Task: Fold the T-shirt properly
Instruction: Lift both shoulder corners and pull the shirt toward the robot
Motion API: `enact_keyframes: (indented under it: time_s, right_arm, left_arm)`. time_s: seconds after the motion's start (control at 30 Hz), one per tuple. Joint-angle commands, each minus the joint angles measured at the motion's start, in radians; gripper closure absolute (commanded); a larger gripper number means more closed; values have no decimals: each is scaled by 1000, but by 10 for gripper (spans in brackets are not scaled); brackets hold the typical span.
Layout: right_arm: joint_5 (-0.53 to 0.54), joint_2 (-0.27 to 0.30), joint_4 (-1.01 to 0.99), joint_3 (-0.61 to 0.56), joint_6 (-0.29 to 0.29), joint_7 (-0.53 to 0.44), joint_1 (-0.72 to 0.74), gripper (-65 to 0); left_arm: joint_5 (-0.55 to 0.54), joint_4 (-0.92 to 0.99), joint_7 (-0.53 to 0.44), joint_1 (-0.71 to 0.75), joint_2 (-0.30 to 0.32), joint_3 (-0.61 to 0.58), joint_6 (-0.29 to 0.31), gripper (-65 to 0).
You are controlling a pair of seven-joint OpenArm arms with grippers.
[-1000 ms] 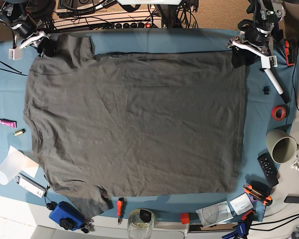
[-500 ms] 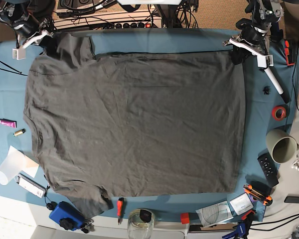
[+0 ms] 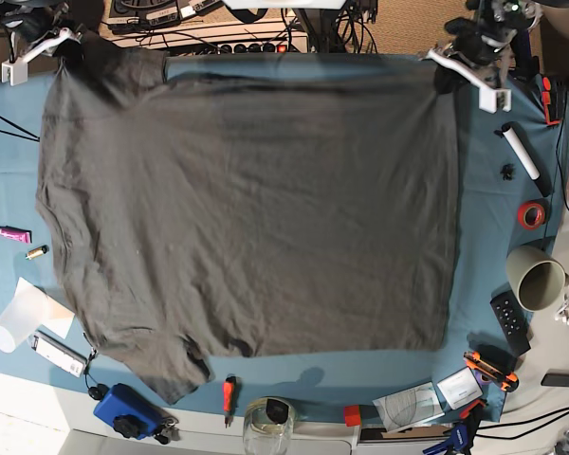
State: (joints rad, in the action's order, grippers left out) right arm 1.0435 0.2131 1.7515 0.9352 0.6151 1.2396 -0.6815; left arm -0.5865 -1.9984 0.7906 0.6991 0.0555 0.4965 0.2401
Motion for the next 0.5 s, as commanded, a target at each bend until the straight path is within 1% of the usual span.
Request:
enact_keyframes:
  time_s: [0.0, 0.13, 0.23, 0.27, 0.33, 0.4, 0.47]
  right_arm:
    - [16, 14, 15, 12, 6, -8, -18, 0]
    - [27, 13, 15, 15, 6, -5, -53, 0]
    - [46, 11, 15, 16, 9, -5, -76, 0]
    - [45, 12, 15, 16, 14, -6, -78, 0]
    - [51, 12, 15, 16, 22, -9, -76, 0]
    - [64, 12, 15, 16, 22, -8, -67, 0]
    - [64, 13, 15, 16, 22, -9, -58, 0]
  left_arm:
    - [7, -21, 4, 16, 7, 29, -3, 0]
    - [-53, -26, 28, 43, 9, 112, 2, 0]
    - [-88, -26, 34, 55, 9, 164, 74, 0]
    - [-100, -26, 38, 55, 9, 175, 82, 0]
    - [-128, -26, 40, 54, 9, 182, 99, 0]
    - [-152, -26, 43, 51, 9, 181, 101, 0]
    - [-151, -26, 43, 51, 8, 181, 101, 0]
